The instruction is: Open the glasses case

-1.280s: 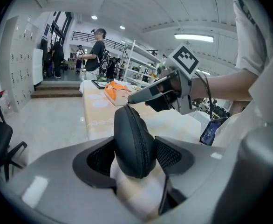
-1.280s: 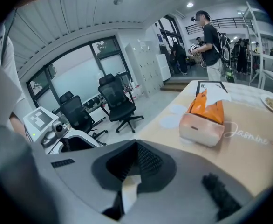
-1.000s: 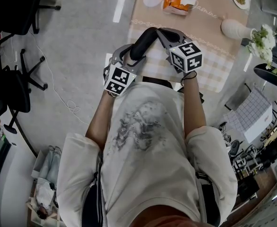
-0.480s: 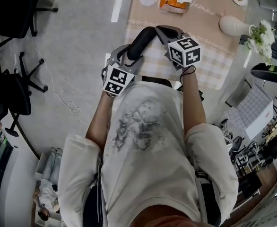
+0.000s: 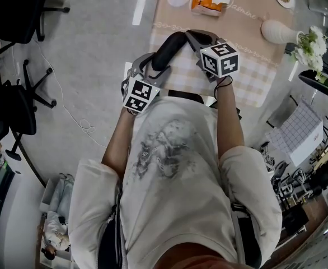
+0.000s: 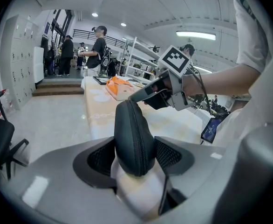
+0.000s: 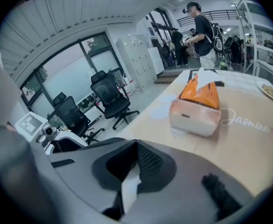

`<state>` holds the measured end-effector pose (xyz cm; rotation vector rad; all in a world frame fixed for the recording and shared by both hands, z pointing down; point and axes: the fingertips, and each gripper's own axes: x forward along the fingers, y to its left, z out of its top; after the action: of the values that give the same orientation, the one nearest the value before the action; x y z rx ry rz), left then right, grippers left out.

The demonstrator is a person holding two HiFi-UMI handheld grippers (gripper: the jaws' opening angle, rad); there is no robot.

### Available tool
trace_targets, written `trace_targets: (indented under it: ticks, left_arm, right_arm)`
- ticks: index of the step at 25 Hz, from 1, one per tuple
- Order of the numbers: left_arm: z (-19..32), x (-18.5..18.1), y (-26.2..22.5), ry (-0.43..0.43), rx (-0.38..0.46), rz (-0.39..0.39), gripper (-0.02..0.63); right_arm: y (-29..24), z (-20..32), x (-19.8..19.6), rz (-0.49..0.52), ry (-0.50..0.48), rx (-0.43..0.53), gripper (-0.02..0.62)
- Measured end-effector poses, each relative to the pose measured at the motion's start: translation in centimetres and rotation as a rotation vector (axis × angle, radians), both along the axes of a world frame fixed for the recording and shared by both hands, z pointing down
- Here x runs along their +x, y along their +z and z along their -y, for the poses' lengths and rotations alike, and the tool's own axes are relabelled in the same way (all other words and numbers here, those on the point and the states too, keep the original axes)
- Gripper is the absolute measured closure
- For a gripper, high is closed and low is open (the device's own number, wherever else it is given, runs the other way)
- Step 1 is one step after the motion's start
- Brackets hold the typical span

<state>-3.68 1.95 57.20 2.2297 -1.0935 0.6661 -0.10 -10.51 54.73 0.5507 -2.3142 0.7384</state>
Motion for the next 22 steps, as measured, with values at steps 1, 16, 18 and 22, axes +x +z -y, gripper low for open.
trace_targets:
  ticks: [1, 16, 18, 22]
  left_arm:
    - [-0.02, -0.02, 0.0, 0.0, -0.001, 0.0, 0.331]
    - [-0.19, -0.07, 0.32, -0.01, -0.006, -0.014, 0.332]
    - [-0.19, -0.05, 0.31, -0.013, -0.007, -0.019, 0.331]
    - [0.14, 0.08, -0.19, -0.013, 0.0, -0.027, 0.33]
  right_arm:
    - [0.08, 0.01, -0.01, -0.003, -0.001, -0.003, 0.58]
    - [0.88, 0.07, -0.11, -0.029, -0.032, -0.021, 0.58]
    - [0.95, 0.08, -0.16, -0.041, -0.039, -0.011, 0.58]
    - [0.83, 0.06, -0.29, -0.061, -0.044, 0.012, 0.58]
